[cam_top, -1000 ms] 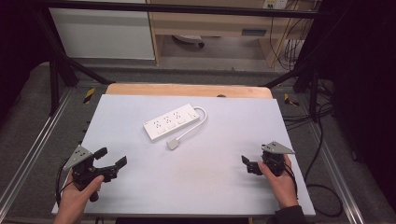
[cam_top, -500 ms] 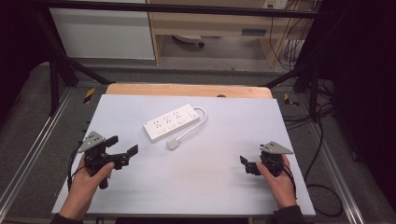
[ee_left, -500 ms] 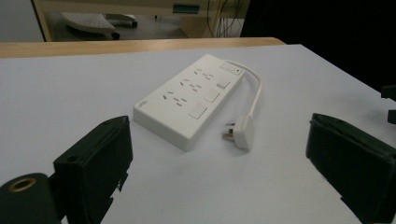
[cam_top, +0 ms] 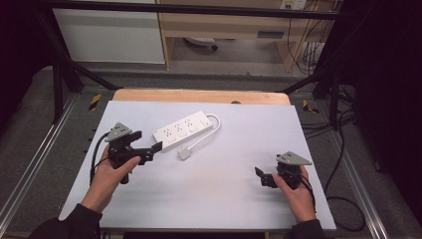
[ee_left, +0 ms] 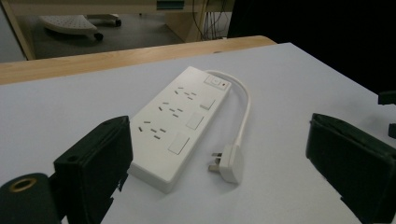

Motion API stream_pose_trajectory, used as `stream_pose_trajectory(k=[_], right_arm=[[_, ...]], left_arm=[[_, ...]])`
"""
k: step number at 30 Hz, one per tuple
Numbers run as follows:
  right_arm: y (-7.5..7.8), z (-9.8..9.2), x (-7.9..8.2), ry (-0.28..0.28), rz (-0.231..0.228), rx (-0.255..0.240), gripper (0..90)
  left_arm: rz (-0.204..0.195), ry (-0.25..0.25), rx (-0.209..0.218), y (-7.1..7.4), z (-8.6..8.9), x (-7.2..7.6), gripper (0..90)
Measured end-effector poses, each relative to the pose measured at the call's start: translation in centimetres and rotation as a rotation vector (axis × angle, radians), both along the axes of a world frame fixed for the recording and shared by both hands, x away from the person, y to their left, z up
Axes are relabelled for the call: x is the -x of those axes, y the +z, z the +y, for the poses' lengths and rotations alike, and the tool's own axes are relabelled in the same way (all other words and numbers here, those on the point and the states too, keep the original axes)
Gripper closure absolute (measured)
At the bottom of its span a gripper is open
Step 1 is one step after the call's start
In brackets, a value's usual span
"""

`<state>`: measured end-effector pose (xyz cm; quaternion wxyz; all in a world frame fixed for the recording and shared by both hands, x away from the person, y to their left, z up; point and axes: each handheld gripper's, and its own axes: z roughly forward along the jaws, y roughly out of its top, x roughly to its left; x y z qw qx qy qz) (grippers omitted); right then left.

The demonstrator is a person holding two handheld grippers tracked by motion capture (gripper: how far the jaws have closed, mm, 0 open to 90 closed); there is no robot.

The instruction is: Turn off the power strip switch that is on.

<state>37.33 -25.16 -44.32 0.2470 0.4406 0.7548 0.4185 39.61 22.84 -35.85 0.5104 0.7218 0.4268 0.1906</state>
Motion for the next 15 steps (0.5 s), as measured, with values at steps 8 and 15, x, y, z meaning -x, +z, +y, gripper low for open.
stream_pose_trajectory(k=[8,15], right_arm=[[0.0,0.0,0.0,0.0,0.0,0.001,3.8],[0.1,0.1,0.0,0.001,0.006,-0.014,3.8]], left_arm=[[-0.003,-0.01,-0.012,0.8,-1.4,-1.4,9.3],[-0.009,-0.022,-0.029,1.7,-2.8,-3.6,12.1]])
